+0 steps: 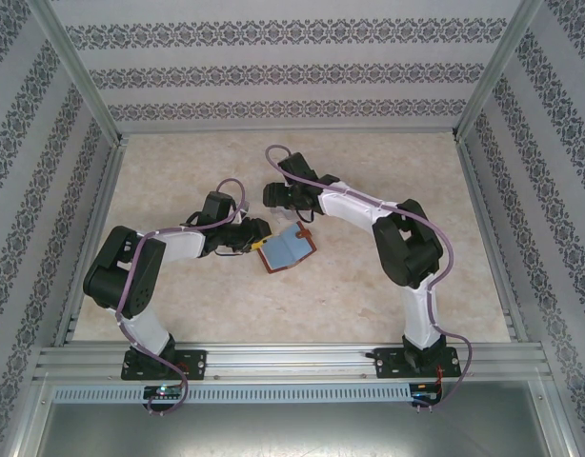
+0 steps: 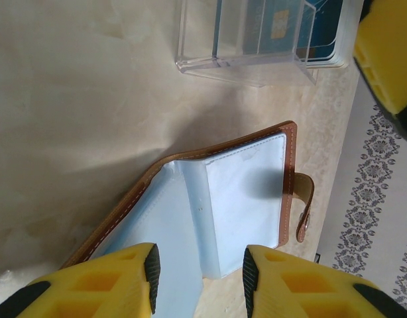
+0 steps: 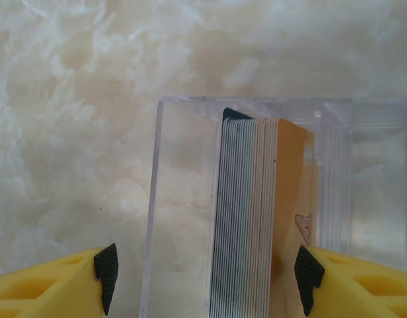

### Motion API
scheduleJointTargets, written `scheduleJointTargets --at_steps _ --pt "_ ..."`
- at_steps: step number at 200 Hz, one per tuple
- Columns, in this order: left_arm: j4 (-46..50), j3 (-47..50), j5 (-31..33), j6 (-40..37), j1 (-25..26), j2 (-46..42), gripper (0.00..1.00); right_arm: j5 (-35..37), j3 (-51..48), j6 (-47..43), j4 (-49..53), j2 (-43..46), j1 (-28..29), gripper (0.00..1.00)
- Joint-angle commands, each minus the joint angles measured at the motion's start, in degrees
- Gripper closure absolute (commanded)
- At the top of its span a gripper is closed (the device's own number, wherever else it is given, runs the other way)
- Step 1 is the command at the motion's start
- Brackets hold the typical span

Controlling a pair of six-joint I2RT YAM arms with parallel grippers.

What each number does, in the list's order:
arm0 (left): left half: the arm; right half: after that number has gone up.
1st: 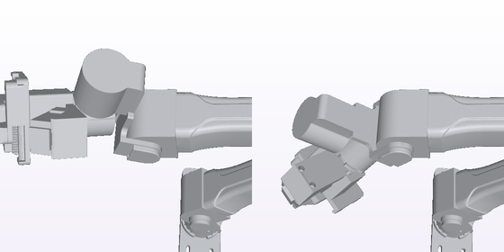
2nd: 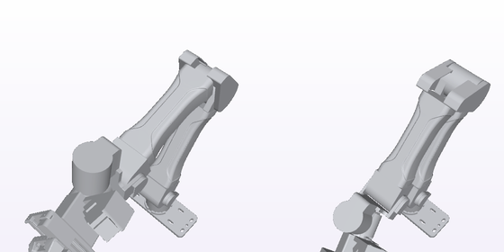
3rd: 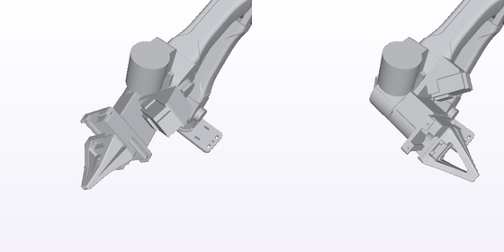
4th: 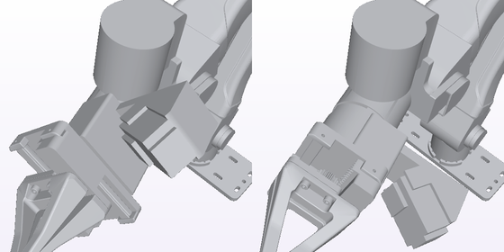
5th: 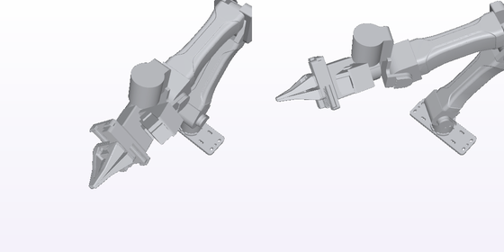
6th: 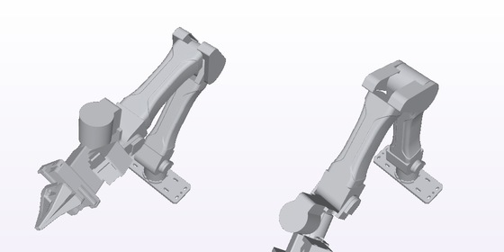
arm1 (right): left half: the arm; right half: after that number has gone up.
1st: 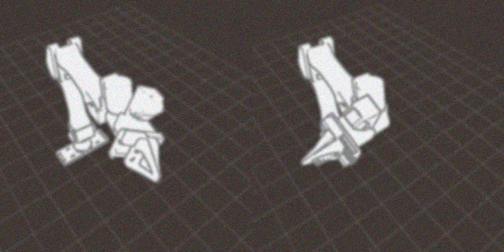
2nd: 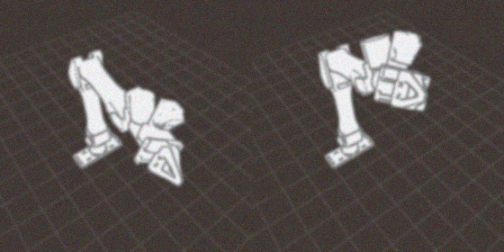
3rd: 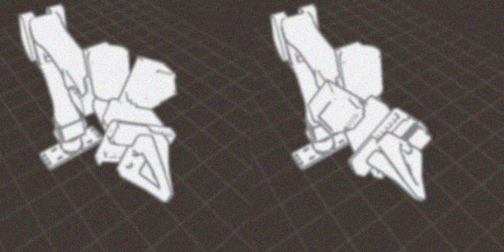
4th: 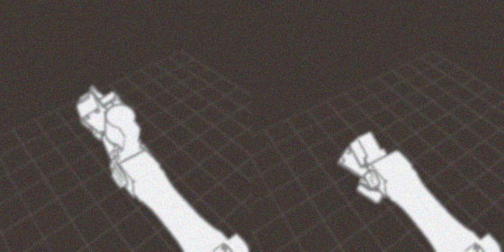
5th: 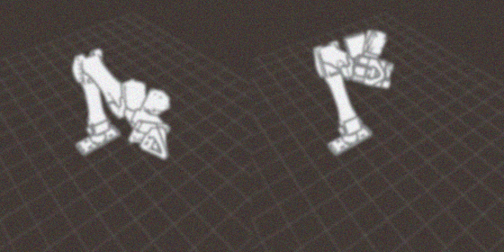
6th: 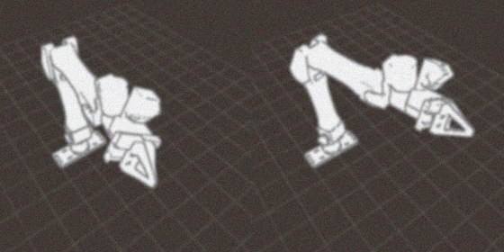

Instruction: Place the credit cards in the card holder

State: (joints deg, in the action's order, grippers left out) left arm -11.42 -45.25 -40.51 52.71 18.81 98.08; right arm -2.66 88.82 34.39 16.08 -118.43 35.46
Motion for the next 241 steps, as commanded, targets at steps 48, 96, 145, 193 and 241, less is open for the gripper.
scheduleJointTargets --at_steps 48,96,145,193,241 --pt "1.0 0.4 -0.6 -1.2 0.7 -1.1 0.59 -7.2 0.3 3.8 -4.3 -0.1 -0.7 0.34" --pt "0.7 0.5 -1.4 -1.2 0.8 -0.5 0.59 -7.9 -1.5 3.8 -6.6 1.1 -1.2 0.41" --pt "0.4 0.9 -1.3 -0.9 0.8 -0.7 0.60 -9.0 -2.2 4.4 -7.7 1.0 -1.3 0.65" --pt "0.0 1.2 -1.9 -0.9 0.7 0.3 0.60 -8.9 -3.5 4.1 -8.7 1.5 -1.5 0.78" --pt "-0.5 1.6 -2.7 -0.8 0.7 0.6 0.60 -9.0 -4.7 4.5 -9.9 2.2 -1.6 0.86"
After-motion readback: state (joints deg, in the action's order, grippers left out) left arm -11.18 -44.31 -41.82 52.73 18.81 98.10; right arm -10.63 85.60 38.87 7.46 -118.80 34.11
